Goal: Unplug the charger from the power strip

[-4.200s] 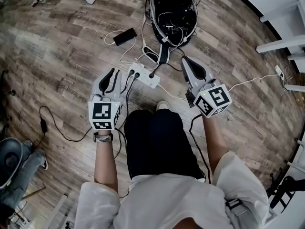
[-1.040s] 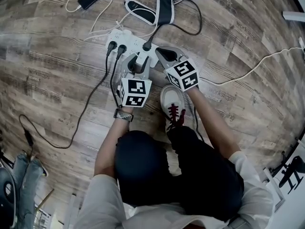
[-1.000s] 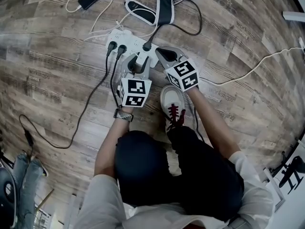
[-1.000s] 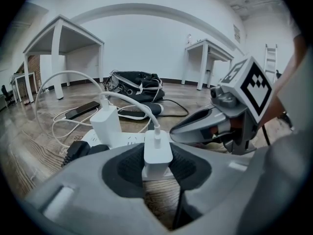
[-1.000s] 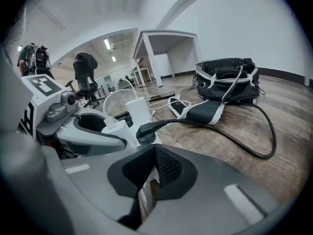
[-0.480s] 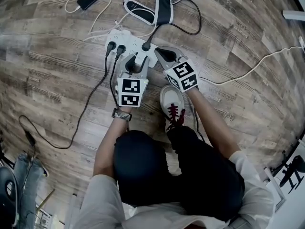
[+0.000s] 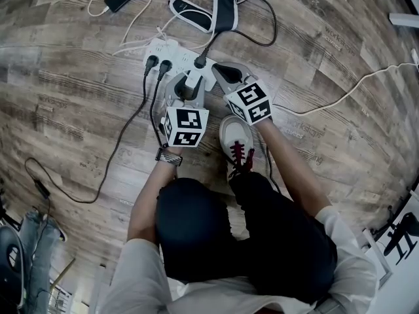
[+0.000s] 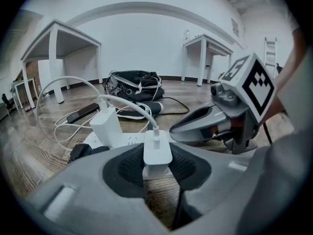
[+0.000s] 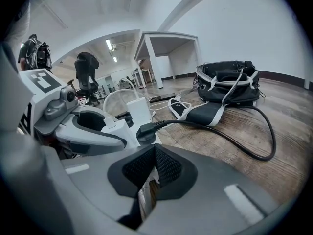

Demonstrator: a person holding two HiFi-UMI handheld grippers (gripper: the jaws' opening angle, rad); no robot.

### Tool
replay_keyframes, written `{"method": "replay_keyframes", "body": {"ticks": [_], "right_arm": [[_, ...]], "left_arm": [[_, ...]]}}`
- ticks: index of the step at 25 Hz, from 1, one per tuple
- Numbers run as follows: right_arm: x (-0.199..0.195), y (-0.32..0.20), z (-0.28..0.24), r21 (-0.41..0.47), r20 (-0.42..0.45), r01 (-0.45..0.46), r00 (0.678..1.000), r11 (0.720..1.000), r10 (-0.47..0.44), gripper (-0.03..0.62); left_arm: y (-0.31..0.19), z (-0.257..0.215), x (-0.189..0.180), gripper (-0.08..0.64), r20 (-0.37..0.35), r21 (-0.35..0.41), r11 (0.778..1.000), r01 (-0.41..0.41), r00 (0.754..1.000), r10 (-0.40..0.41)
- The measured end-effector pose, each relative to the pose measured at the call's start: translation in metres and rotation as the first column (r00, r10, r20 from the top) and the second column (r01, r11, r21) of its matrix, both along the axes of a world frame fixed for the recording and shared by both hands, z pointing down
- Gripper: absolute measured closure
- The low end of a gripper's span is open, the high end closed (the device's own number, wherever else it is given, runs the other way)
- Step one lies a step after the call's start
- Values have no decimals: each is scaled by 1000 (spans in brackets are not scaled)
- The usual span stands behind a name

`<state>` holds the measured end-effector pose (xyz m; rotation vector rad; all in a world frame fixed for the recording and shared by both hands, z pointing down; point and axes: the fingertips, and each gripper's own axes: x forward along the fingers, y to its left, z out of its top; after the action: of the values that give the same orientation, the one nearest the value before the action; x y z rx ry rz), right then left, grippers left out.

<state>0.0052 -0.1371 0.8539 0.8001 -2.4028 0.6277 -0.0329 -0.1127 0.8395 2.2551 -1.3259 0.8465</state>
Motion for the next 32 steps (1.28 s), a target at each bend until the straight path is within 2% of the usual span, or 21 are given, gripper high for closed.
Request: {"method": "replay_keyframes", "body": {"ticks": [2,9,12,16,19,22,27,29,32], "right_arm": [[0,0,0,5,-4,4,1000,1000,-4,592],[0,0,-1,31,13,20,1000,999,-20,592],[0,0,-1,38,13,16,1000,999,-16,592],[0,0,-1,30,9,8,1000,1000,-9,592],[-1,0,-1,28,3,7,1000,1000,-7,592],[-1,0,-1,27,1,9,1000,1000,-9,592],[-1,-1,-1,28,3,10,1000,1000,-10,592],[-1,0,-1,30,2,10,1000,1000,-10,592],[1,0,-1,27,-4,9,1000,1000,-9,592]], "left_arm": [[0,0,0,422,-11,-3,1000,3,1000,-3],[-2,-2,-5,419,-138,-47,997,55,989,-61],[-2,-2,-5,419,-126,-38,998,46,991,-51],[0,-1,-1,420,-39,-16,1000,-5,999,5],[0,-1,-1,420,-20,-18,1000,-11,1000,11],[0,-1,-1,420,-37,-32,999,-5,999,4],[-2,-2,-5,419,-141,-72,996,47,988,-57],[-2,-2,-6,417,-148,-73,996,53,987,-64],[-2,-2,-4,419,-120,-60,997,38,992,-45]]}}
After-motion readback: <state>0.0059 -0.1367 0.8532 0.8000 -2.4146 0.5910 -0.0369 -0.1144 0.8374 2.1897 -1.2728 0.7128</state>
